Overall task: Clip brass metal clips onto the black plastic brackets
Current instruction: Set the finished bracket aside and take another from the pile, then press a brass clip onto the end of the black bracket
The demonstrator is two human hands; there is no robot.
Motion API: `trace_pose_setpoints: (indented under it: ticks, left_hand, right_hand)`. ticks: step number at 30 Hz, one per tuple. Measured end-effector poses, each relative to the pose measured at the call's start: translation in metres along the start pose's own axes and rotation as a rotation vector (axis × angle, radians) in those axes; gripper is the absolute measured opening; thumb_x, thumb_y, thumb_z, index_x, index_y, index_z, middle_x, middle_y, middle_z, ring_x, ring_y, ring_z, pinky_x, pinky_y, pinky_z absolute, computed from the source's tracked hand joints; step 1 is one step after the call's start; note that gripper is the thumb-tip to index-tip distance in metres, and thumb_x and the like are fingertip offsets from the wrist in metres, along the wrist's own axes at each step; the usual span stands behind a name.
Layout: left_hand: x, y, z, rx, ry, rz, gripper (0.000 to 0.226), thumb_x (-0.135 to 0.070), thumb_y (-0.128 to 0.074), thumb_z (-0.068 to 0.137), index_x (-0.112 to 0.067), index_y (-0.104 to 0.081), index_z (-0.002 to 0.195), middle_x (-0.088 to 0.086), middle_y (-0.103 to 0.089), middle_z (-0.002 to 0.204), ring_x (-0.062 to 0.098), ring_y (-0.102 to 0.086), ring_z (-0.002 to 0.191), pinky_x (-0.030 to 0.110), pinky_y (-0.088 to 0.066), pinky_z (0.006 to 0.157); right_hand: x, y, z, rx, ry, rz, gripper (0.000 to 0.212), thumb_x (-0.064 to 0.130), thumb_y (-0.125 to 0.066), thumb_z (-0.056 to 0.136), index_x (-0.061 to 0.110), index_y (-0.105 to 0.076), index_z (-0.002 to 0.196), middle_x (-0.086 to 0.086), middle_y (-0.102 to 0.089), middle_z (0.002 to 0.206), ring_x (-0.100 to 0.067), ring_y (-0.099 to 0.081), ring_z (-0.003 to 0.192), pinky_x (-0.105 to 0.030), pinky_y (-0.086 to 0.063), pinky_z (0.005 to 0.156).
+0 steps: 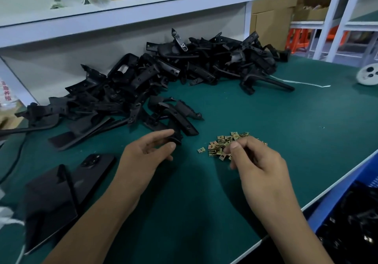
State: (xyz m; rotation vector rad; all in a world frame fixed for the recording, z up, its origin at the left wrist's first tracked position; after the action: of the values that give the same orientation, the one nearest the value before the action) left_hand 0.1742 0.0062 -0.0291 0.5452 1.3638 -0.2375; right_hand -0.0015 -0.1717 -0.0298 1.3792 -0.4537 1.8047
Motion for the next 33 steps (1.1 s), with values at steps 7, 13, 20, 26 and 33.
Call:
trace_pose_setpoints:
  ticks: [7, 13, 20, 26, 33]
  left_hand:
    - [-0.007, 0.017, -0.007, -0.253, 0.010, -0.178, 0.025, -0.042, -0.085, 0.074, -0.027, -0.081, 0.093, -0.003, -0.077, 0.096, 0.016, -0.072, 0.076, 0.036, -0.063, 0.077]
    - [-0.004, 0.028, -0.002, -0.388, 0.160, -0.678, 0.011, -0.004, -0.077, 0.082, -0.004, -0.066, 0.082, 0.010, -0.071, 0.086, 0.022, -0.074, 0.087, 0.030, -0.063, 0.076]
    - [-0.019, 0.035, -0.009, -0.362, 0.358, -1.188, 0.034, -0.001, -0.070, 0.086, 0.004, -0.068, 0.119, 0.026, -0.075, 0.102, 0.027, -0.078, 0.091, 0.023, -0.062, 0.072]
    - [-0.004, 0.037, -0.012, -0.237, 0.275, -0.630, 0.024, 0.002, -0.071, 0.084, 0.004, -0.074, 0.108, 0.018, -0.077, 0.106, 0.030, -0.077, 0.095, 0.031, -0.063, 0.074]
    - [-0.015, 0.055, -0.009, -0.179, 0.242, 0.457, 0.032, -0.010, -0.058, 0.099, -0.030, -0.078, 0.083, 0.000, -0.073, 0.095, 0.018, -0.068, 0.078, 0.032, -0.056, 0.066]
  right_hand:
    - [-0.001, -0.001, 0.001, 0.008, -0.002, 0.012, 0.021, 0.031, -0.058, 0.101, 0.023, -0.069, 0.086, -0.002, -0.060, 0.068, -0.019, -0.049, 0.059, -0.018, -0.034, 0.049]
    - [0.000, -0.001, 0.001, 0.012, -0.001, 0.005, 0.019, 0.033, -0.058, 0.101, 0.024, -0.069, 0.088, 0.000, -0.061, 0.068, -0.014, -0.049, 0.057, -0.018, -0.034, 0.049]
    - [0.000, -0.001, 0.002, 0.005, -0.005, -0.031, 0.020, 0.032, -0.057, 0.102, 0.025, -0.068, 0.086, -0.001, -0.062, 0.068, -0.017, -0.050, 0.058, -0.021, -0.036, 0.050]
    - [0.018, -0.013, -0.005, 0.109, 0.237, -0.540, 0.012, 0.030, -0.055, 0.101, 0.032, -0.065, 0.105, 0.019, -0.060, 0.107, -0.010, -0.050, 0.102, -0.029, -0.043, 0.088]
    - [0.013, -0.042, -0.019, 0.424, 0.310, -0.919, 0.037, 0.029, -0.036, 0.100, 0.030, -0.057, 0.131, 0.016, -0.049, 0.149, -0.024, -0.021, 0.153, -0.056, -0.006, 0.122]
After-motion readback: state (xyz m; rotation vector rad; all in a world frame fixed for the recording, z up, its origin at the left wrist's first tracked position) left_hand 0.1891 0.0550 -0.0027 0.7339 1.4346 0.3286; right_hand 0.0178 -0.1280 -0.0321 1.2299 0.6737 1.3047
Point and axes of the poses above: each hand's wrist, its own z-axis towards the middle knuckle, its own y-axis out of the back of the hand, x = y × z, the point moved 5 cm from there along z, towards the middle knuckle
